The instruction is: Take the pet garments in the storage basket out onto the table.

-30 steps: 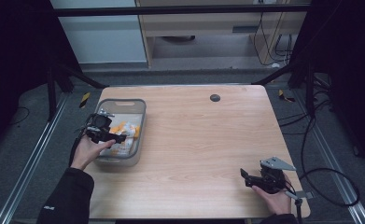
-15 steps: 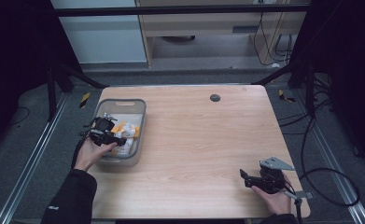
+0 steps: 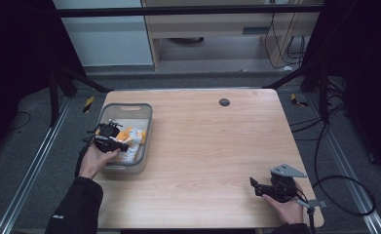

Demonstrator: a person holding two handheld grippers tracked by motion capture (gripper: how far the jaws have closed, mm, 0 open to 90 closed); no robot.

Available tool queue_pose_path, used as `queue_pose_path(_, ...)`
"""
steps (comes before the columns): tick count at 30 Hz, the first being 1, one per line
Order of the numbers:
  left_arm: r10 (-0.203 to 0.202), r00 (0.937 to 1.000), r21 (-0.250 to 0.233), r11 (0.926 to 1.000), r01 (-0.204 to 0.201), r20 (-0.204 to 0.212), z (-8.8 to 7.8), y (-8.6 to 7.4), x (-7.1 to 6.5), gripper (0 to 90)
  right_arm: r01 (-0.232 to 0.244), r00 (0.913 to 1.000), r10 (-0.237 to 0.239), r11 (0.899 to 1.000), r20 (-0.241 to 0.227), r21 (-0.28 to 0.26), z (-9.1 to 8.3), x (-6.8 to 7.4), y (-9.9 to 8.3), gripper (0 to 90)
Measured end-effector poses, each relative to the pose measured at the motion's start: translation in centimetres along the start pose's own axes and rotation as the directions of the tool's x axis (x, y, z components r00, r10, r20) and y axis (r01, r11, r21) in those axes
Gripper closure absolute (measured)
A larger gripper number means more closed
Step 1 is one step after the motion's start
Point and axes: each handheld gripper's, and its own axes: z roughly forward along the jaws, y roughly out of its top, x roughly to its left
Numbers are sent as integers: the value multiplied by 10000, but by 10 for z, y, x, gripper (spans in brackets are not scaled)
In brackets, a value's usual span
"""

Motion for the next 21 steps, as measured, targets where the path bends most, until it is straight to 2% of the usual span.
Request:
queue_pose_path(5, 21, 10000, -41, 10000, -22, -63, -5, 1, -1, 770, -45, 10000, 45, 10000, -18, -1, 0, 0, 0, 138)
queue_pose_path(9, -180, 9998, -372, 9991, 179, -33, -17, 2, 3, 777, -12, 10000, 12, 10000, 16, 4, 0, 0, 0, 138)
queue_pose_path(13, -204, 9998, -614, 9979, 206, 39, -26, 3, 4, 778, -4, 10000, 4, 10000, 21, 12, 0, 0, 0, 138)
queue_pose_path(21, -8, 10000, -913, 9958, 1, -74, -49, 6, 2, 785, 8, 10000, -8, 10000, 28, 13, 0, 0, 0, 138)
